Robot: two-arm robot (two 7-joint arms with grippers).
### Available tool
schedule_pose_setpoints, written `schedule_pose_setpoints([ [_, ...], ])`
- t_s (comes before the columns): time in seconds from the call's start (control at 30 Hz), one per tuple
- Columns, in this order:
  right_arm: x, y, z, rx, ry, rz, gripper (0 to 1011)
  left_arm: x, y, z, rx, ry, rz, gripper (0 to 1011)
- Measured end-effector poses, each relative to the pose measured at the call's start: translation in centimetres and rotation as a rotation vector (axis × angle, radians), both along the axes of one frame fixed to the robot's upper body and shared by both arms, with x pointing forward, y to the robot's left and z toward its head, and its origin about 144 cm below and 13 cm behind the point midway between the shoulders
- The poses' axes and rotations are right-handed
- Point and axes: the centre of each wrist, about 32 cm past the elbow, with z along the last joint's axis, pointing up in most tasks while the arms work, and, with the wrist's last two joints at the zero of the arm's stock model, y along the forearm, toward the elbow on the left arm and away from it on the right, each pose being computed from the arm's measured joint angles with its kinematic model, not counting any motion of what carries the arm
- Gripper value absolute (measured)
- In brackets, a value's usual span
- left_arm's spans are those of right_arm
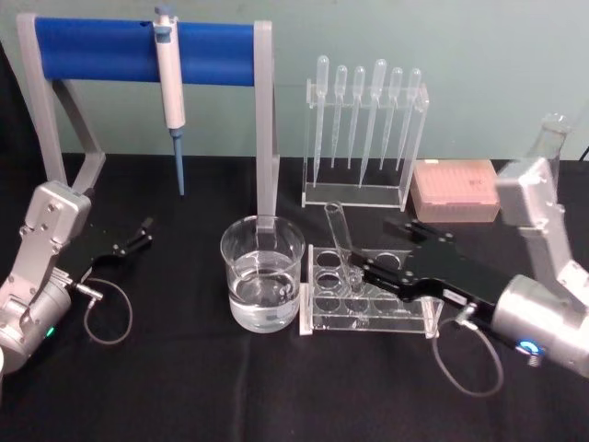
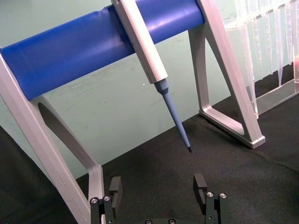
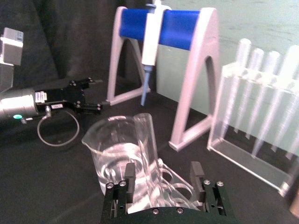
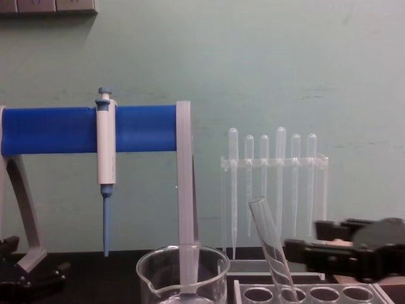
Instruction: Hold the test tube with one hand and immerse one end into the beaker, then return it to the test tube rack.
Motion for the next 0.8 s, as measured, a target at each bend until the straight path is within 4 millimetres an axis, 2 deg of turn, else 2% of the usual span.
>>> schedule_pose_setpoints([
  [0.17,-1.9,-2.2,-0.2,-0.002,0.005,-0.083,875,0.0,0.0,0.0,0.000,0.000,0.000,1000],
  [0.2,-2.2,-2.9,-0.4,-0.002,0.001,-0.120,875,0.0,0.0,0.0,0.000,0.000,0.000,1000],
  [0.33,-2.7,-4.3,-1.2,-0.008,-0.015,-0.243,987,0.0,0.0,0.0,0.000,0.000,0.000,1000],
  [0.57,-3.4,-4.7,-3.4,-0.032,-0.065,-0.510,1004,0.0,0.0,0.0,0.000,0.000,0.000,1000],
  [0.8,-3.3,-3.6,-5.8,-0.130,-0.098,-0.608,1004,0.0,0.0,0.0,0.000,0.000,0.000,1000],
])
